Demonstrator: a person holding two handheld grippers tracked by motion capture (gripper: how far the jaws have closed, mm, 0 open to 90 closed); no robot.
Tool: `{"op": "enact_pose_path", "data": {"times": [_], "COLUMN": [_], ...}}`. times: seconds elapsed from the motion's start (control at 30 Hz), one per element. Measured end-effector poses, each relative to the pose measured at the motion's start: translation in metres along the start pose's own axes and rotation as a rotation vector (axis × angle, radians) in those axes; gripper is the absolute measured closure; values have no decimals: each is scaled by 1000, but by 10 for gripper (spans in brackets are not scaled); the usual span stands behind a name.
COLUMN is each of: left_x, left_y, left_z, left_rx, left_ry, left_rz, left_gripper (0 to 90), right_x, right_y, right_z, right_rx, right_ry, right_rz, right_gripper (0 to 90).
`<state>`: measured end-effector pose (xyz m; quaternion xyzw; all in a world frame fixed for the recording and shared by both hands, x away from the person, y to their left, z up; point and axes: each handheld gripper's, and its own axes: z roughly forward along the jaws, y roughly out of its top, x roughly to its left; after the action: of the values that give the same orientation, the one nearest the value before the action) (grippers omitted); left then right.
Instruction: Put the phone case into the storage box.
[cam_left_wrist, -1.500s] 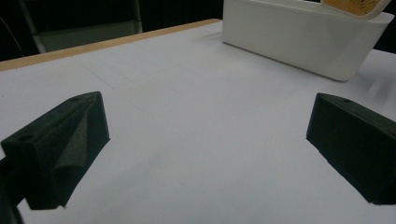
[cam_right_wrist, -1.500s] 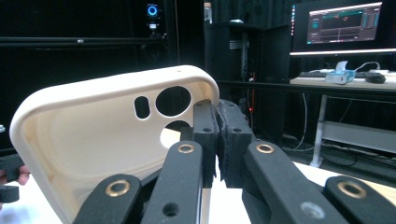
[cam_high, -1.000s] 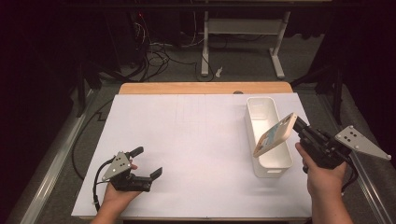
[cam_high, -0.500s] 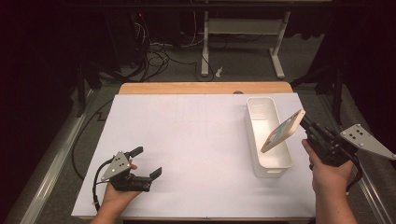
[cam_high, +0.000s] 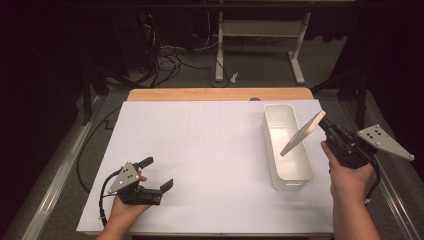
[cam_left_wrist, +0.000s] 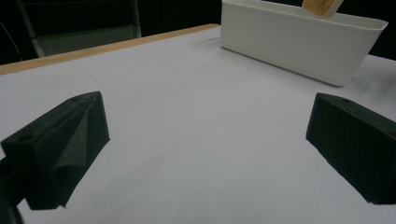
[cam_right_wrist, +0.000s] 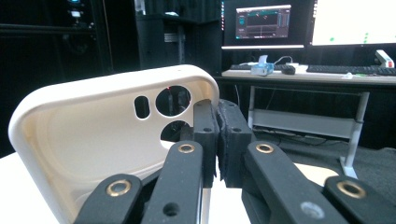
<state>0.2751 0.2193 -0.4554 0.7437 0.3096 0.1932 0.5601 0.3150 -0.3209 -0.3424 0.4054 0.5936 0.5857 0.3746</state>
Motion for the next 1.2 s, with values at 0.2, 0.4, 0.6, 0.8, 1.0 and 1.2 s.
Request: {"op": "enact_pose_path", "data": {"times": [0.2, 0.4, 0.6, 0.8, 1.0, 1.2], "left_x": [1, 1, 1, 1, 1, 2], "left_y": [0, 0, 0, 1, 1, 1], "left_z": [-1, -1, -1, -2, -2, -3], "left_rx": [-6, -5, -9, -15, -17, -20], "left_ry": [1, -2, -5, -5, -4, -5], "left_rz": [-4, -4, -8, -9, -9, -11], "left_gripper": [4, 5, 4, 5, 5, 5], "right_x": [0, -1, -2, -3, -3, -3], "right_y": [-1, -1, -2, -3, -1, 1], "right_z": [14, 27, 38, 45, 55, 68], "right_rx": [25, 40, 52, 63, 73, 85], "right_ry": [-23, -51, -70, -83, -96, -116], "right_rz": [-14, -29, -28, -30, -34, -45], "right_gripper": [883, 883, 883, 883, 883, 883]}}
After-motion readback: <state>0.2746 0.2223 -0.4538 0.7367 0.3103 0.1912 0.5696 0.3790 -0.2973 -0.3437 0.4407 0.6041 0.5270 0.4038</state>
